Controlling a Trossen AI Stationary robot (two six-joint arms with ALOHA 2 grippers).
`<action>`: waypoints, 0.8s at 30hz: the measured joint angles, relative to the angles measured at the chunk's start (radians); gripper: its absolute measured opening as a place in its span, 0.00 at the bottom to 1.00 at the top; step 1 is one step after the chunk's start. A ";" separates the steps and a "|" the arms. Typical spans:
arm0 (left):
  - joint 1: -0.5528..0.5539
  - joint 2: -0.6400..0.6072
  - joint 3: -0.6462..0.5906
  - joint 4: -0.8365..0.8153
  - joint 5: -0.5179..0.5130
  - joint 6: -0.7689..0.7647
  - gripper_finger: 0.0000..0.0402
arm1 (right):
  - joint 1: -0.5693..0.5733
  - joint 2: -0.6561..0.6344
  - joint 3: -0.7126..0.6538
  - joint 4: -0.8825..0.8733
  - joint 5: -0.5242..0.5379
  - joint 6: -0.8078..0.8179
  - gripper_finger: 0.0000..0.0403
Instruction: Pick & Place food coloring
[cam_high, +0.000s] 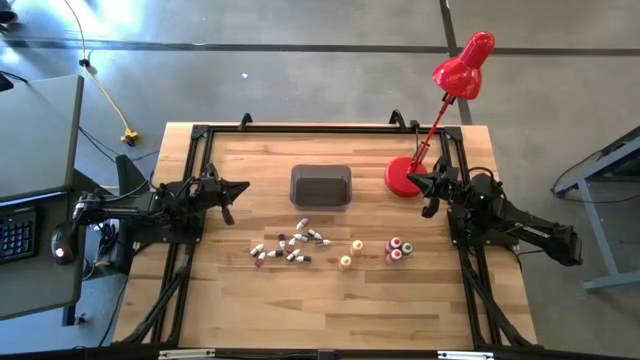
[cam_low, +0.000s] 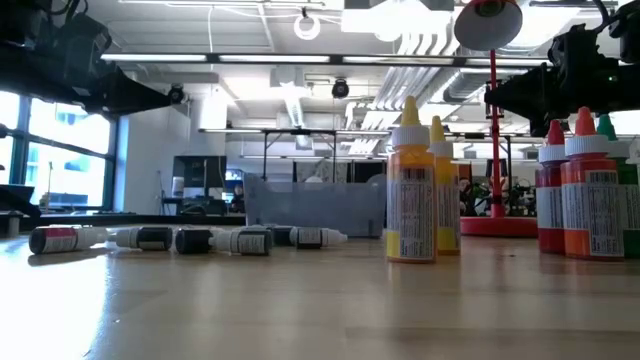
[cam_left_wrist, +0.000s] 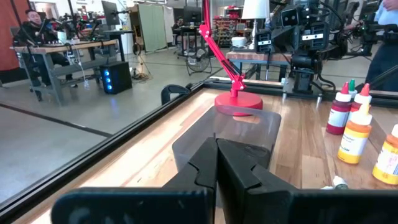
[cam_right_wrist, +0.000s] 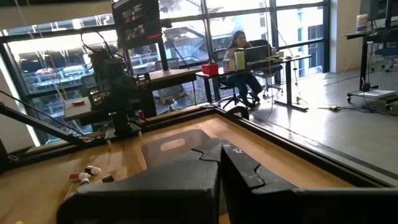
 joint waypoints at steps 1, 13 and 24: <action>0.000 0.000 0.000 0.000 0.000 0.000 0.00 | 0.000 0.000 0.000 0.000 0.000 0.000 0.00; 0.000 0.000 0.000 0.000 0.000 0.000 0.00 | 0.000 0.000 0.000 0.000 0.000 0.000 0.00; 0.000 0.000 0.000 0.000 0.000 0.000 0.00 | 0.000 0.000 0.000 0.000 0.056 -0.283 0.00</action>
